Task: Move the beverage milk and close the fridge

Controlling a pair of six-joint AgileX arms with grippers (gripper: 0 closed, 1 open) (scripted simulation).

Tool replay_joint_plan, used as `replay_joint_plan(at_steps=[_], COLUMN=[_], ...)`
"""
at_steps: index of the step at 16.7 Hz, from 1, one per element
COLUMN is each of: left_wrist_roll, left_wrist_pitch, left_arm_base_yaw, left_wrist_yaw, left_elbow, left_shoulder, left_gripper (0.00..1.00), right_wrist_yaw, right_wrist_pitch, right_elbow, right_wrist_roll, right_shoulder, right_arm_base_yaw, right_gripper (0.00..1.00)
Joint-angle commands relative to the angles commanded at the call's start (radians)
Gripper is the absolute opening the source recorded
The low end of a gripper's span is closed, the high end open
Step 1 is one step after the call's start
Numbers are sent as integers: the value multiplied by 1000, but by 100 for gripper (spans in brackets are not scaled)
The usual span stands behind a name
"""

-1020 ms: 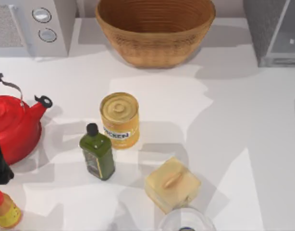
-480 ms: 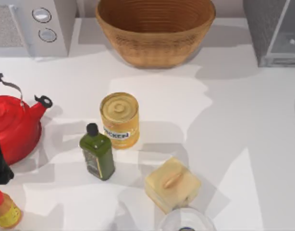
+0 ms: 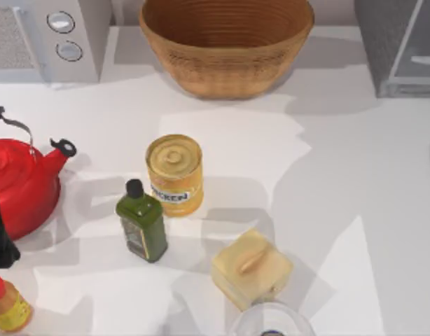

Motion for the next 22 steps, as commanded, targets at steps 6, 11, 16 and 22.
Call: replay_joint_plan(at_steps=[6,11,16,22], left_wrist_roll=[0,0,0,0], left_wrist_pitch=[0,0,0,0], left_arm_base_yaw=[0,0,0,0], left_wrist_yaw=[0,0,0,0], left_elbow=[0,0,0,0], left_shoulder=[0,0,0,0], left_gripper=[100,100,100,100], right_wrist_yaw=[0,5,26,67], right_wrist_pitch=[0,2,11,30], right_elbow=[0,-47,-285,-744], right_wrist_roll=[0,3,17,42], right_shoulder=[0,-63,-376,-1034], right_arm_base_yaw=[0,8,34,86], right_gripper=[100,100,100,100])
